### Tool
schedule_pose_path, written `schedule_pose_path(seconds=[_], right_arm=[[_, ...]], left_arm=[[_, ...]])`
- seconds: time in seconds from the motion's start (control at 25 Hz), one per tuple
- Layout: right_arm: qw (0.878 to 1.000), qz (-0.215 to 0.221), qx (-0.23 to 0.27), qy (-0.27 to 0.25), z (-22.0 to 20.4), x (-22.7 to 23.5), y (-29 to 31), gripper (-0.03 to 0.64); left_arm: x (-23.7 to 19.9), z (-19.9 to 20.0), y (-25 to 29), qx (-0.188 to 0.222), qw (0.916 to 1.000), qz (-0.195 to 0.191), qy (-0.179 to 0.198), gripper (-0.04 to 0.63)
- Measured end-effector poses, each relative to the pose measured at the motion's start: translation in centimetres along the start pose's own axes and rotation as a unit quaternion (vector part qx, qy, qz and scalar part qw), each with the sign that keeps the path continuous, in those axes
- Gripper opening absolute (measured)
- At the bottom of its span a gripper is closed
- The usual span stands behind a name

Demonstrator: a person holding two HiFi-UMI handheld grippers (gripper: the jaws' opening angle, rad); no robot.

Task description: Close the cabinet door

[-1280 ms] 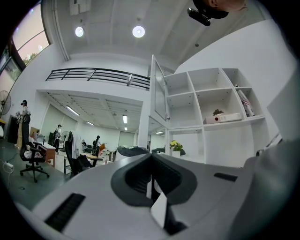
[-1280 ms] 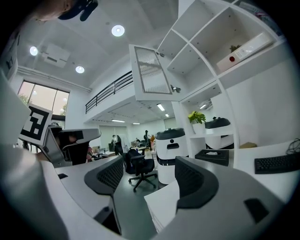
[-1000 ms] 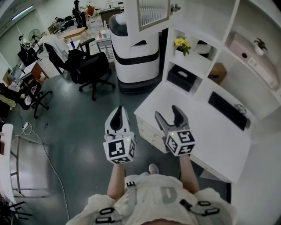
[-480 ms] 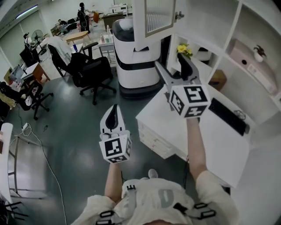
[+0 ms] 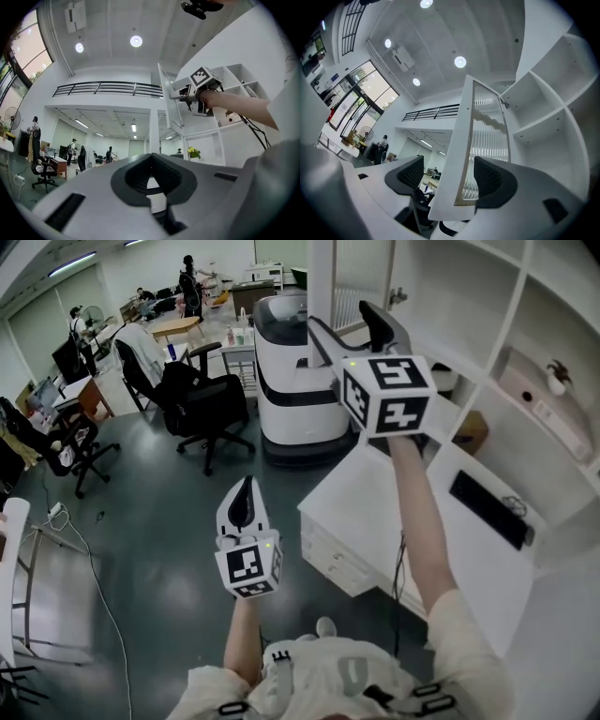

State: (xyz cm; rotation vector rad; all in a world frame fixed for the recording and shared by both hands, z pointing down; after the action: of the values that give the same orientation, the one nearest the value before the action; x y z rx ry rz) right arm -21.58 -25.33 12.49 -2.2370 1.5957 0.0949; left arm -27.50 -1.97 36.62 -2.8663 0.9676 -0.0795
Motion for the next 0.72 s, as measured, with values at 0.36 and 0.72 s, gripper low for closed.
schedule_pose_path(seconds=[0.36, 0.72], right_arm=[[0.999, -0.043, -0.014, -0.014, -0.6, -0.7, 4.2, 0.311], [0.995, -0.081, -0.043, -0.036, -2.6, -0.6, 6.7, 0.311]], left_arm=[[-1.9, -0.2, -0.2, 0.006, 0.9997, 0.024, 0.002, 0.005], [-2.4, -0.8, -0.3, 0.004, 0.9994, 0.032, -0.012, 0.006]])
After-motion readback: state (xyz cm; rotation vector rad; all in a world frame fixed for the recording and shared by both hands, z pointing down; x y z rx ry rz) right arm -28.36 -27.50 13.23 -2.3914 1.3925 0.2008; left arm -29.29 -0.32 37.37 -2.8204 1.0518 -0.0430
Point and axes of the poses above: the fingertips, and each gripper's own axes: y forward along the fingers, x to its right, z out of its top, the point moved 9 cm from there along -y, backward along the fingers, and after that the axes turned 4 degrees about z, right-handed, at the moved point
